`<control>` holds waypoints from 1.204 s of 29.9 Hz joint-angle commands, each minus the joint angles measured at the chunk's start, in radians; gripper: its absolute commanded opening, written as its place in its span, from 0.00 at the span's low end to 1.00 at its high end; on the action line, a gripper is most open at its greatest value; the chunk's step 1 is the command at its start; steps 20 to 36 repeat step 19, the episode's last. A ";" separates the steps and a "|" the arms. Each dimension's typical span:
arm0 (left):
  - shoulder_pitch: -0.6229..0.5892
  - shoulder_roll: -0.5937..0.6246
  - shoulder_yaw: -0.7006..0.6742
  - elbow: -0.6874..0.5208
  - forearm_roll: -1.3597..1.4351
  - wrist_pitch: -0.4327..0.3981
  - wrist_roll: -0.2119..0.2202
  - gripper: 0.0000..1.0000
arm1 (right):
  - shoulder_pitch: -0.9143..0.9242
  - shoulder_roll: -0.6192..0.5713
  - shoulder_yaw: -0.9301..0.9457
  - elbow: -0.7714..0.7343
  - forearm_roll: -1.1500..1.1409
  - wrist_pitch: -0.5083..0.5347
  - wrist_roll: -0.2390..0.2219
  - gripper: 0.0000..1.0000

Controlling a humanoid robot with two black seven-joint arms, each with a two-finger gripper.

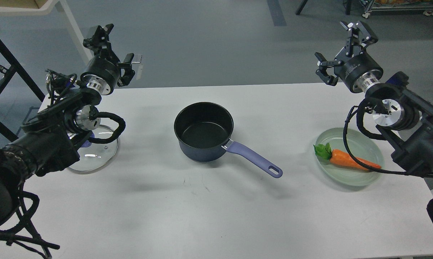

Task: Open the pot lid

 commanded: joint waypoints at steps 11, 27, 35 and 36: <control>0.171 0.135 -0.070 -0.304 -0.012 0.031 0.002 0.99 | -0.097 0.039 0.163 -0.016 0.074 0.062 0.000 1.00; 0.165 0.141 -0.105 -0.279 -0.011 0.082 -0.002 0.99 | -0.120 0.050 0.163 -0.010 0.074 0.065 0.000 1.00; 0.165 0.141 -0.105 -0.279 -0.011 0.082 -0.002 0.99 | -0.120 0.050 0.163 -0.010 0.074 0.065 0.000 1.00; 0.165 0.141 -0.105 -0.279 -0.011 0.082 -0.002 0.99 | -0.120 0.050 0.163 -0.010 0.074 0.065 0.000 1.00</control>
